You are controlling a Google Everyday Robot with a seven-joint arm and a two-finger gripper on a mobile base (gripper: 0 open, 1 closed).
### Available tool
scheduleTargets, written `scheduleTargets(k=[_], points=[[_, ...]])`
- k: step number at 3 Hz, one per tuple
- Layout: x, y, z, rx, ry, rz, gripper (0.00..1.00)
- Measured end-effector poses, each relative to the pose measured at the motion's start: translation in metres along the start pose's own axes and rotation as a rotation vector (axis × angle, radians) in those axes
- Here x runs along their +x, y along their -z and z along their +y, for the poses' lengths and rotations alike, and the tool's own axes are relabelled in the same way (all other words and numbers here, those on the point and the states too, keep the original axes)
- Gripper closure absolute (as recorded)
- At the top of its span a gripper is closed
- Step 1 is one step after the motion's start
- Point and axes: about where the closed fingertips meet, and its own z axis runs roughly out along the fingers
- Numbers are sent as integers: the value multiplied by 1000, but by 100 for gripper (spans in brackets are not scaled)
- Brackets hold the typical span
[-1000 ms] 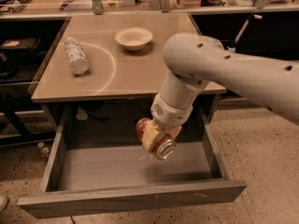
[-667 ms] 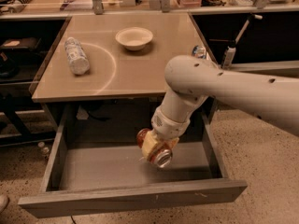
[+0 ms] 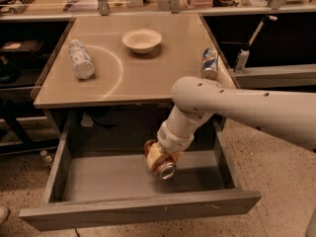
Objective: Place coke can into top drawer
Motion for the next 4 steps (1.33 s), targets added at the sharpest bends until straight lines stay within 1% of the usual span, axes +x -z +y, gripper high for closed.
scheduleTargets(k=[1, 2, 4], points=[[2, -21, -7, 34, -40, 0, 100], [2, -22, -7, 34, -45, 0, 81], [2, -22, -7, 34, -45, 0, 35]])
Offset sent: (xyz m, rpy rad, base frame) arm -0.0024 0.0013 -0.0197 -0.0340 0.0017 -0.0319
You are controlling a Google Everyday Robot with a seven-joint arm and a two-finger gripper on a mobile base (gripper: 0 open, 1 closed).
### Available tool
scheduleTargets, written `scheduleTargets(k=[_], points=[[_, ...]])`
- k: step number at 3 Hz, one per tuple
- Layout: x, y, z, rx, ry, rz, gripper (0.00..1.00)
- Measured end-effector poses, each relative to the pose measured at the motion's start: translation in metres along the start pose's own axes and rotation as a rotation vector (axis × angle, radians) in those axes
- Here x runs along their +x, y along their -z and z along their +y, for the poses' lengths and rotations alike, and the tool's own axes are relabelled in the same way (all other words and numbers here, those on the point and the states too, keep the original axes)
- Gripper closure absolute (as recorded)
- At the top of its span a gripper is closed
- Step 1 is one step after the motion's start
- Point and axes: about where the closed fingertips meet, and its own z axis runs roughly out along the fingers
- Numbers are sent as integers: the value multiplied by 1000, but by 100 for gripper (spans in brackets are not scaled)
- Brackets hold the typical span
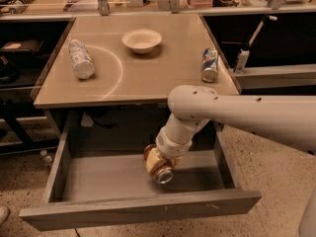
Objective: Place coke can into top drawer
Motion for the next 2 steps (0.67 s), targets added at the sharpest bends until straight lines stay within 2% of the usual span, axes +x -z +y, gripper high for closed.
scheduleTargets(k=[1, 2], points=[[0, 0, 0, 0, 0, 0, 11], [0, 0, 0, 0, 0, 0, 0]])
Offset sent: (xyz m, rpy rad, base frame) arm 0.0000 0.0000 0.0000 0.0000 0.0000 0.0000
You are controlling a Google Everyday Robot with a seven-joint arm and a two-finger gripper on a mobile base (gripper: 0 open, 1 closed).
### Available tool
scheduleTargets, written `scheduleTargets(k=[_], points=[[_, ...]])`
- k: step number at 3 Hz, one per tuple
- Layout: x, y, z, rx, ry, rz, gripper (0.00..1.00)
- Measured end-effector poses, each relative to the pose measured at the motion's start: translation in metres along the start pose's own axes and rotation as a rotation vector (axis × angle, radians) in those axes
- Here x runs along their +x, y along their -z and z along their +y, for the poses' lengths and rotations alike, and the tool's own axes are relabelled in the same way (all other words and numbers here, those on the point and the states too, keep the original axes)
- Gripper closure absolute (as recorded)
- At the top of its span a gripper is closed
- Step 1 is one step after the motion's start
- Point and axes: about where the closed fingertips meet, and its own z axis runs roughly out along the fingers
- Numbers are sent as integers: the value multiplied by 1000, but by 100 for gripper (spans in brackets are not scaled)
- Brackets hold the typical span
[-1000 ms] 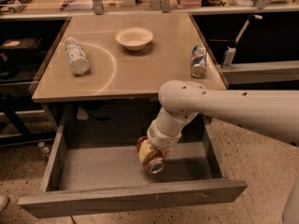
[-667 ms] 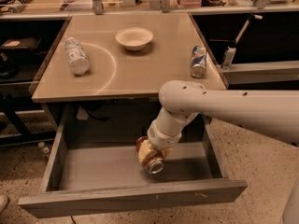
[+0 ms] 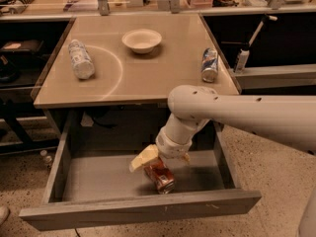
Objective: Place coke can into top drawer
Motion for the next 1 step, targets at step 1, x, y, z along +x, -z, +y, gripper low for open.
scheduleTargets(k=[1], points=[[0, 0, 0, 0, 0, 0, 0]])
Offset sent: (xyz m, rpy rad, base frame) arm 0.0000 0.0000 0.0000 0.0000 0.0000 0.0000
